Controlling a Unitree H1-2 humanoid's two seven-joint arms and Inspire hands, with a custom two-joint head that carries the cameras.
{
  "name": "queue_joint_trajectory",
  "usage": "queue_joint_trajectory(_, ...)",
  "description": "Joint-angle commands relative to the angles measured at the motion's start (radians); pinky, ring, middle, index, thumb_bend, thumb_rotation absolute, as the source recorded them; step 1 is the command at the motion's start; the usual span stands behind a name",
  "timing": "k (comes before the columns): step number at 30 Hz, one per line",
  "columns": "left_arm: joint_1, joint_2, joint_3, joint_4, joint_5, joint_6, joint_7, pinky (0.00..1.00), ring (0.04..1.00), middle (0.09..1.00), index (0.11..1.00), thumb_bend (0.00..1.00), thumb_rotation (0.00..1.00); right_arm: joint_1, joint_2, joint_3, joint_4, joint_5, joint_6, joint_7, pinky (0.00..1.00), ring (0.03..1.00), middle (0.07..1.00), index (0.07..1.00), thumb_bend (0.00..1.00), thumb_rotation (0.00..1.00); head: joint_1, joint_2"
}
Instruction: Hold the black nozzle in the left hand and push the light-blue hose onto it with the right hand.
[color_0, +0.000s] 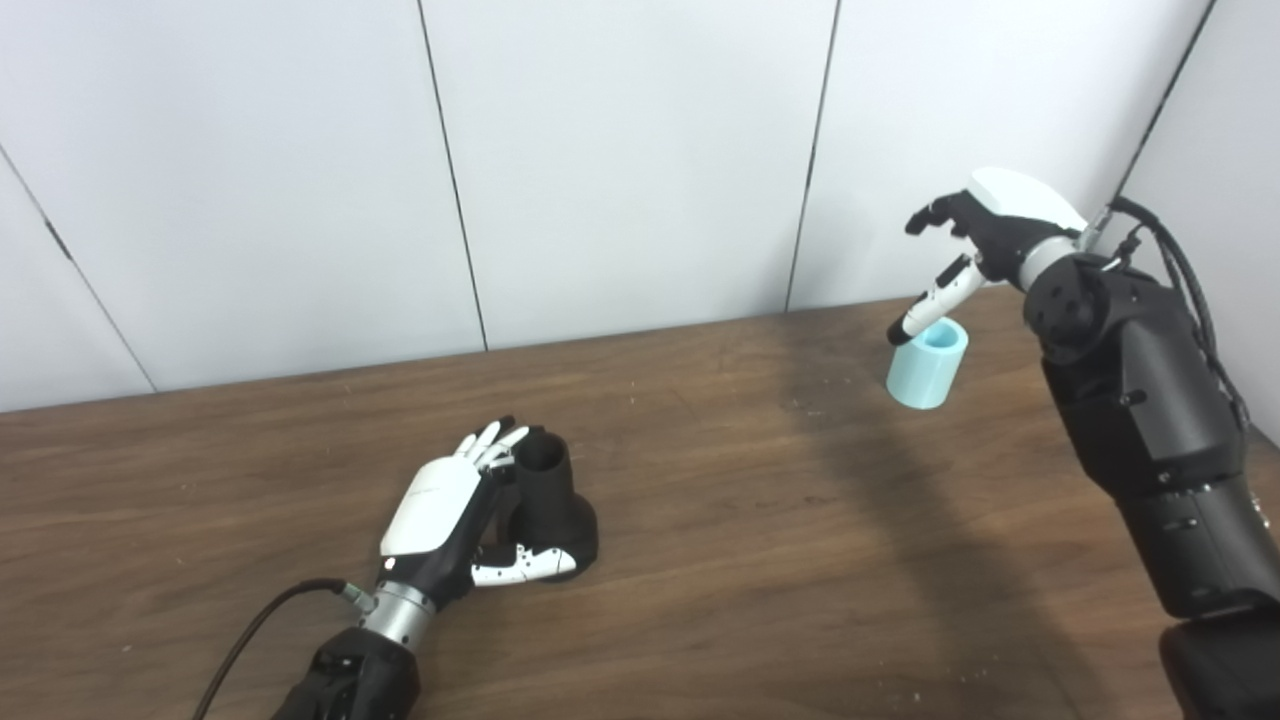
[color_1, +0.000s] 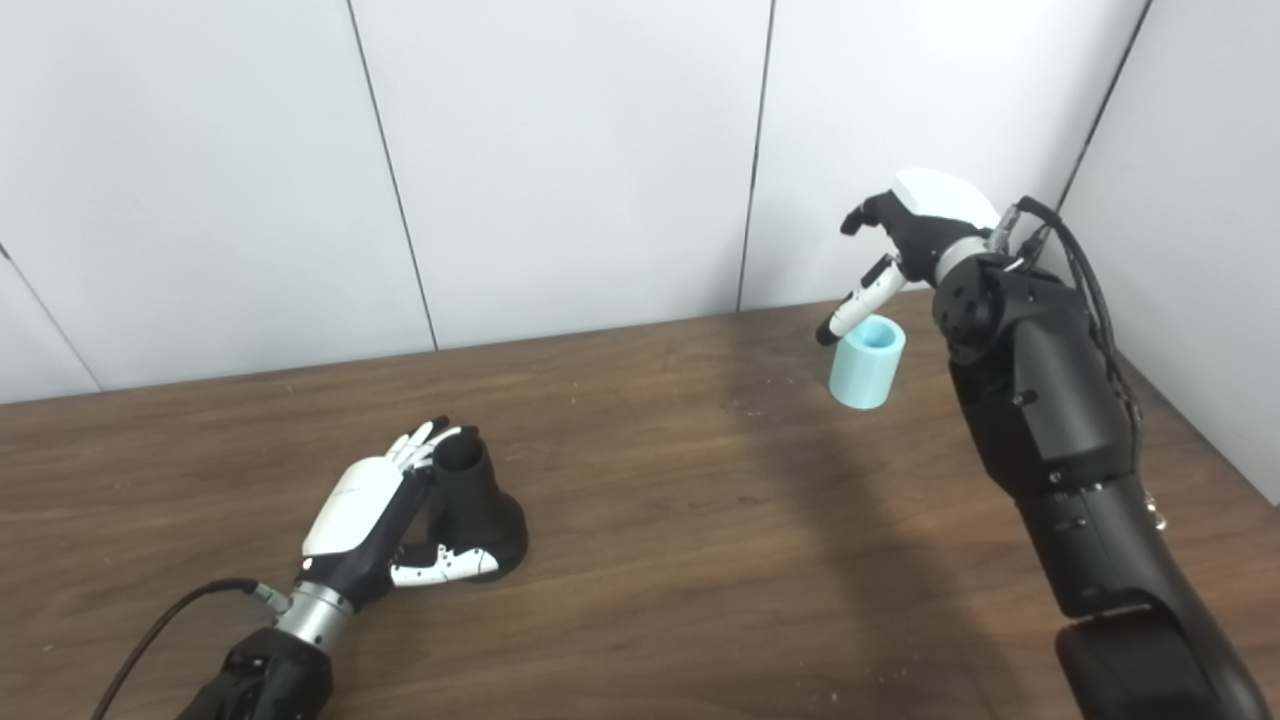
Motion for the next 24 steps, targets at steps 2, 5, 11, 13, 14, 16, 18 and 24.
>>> queue_joint_trajectory(2,0.150,0.015,-0.034,0.113,0.014,0.008,-0.011,1.00,1.000,0.906,0.517,0.60,0.58,-0.104,-0.053,0.020,0.039,-0.021,0.003,-0.002,0.56,0.713,0.781,0.757,1.00,0.22,-0.004,-0.001)
queue_joint_trajectory(5,0.149,0.016,-0.033,0.111,0.014,0.008,-0.010,1.00,1.000,0.906,0.576,0.60,0.58,-0.110,-0.057,0.048,0.065,-0.019,0.003,0.003,0.51,0.667,0.763,0.771,1.00,0.18,-0.004,-0.001)
queue_joint_trajectory(11,0.160,0.009,-0.032,0.091,0.024,0.019,-0.015,1.00,1.000,0.906,0.557,0.60,0.59,-0.109,-0.078,0.093,0.124,0.032,-0.025,-0.045,0.61,0.746,0.838,0.773,1.00,0.12,-0.001,0.004)
queue_joint_trajectory(13,0.161,0.010,-0.032,0.089,0.023,0.019,-0.018,1.00,1.000,0.906,0.538,0.60,0.58,-0.115,-0.083,0.105,0.144,0.042,-0.023,-0.049,0.62,0.753,0.845,0.774,1.00,0.12,-0.001,0.005)
queue_joint_trajectory(14,0.162,0.011,-0.031,0.088,0.022,0.019,-0.019,1.00,1.000,0.906,0.527,0.60,0.58,-0.117,-0.085,0.111,0.150,0.046,-0.021,-0.051,0.62,0.755,0.848,0.774,1.00,0.12,-0.001,0.005)
queue_joint_trajectory(16,0.159,0.013,-0.030,0.090,0.020,0.017,-0.022,1.00,1.000,0.906,0.513,0.60,0.58,-0.123,-0.088,0.121,0.160,0.048,-0.012,-0.055,0.61,0.754,0.853,0.771,1.00,0.12,-0.001,0.006)
queue_joint_trajectory(18,0.156,0.015,-0.029,0.092,0.018,0.017,-0.026,1.00,1.000,0.907,0.514,0.60,0.58,-0.124,-0.090,0.129,0.170,0.050,-0.018,-0.077,0.61,0.757,0.855,0.768,1.00,0.12,-0.001,0.006)
queue_joint_trajectory(24,0.151,0.019,-0.020,0.086,0.011,0.017,-0.032,1.00,1.000,0.906,0.577,0.60,0.58,-0.088,-0.093,0.142,0.222,0.059,-0.151,-0.324,0.75,0.797,0.835,0.745,1.00,0.13,0.006,0.012)
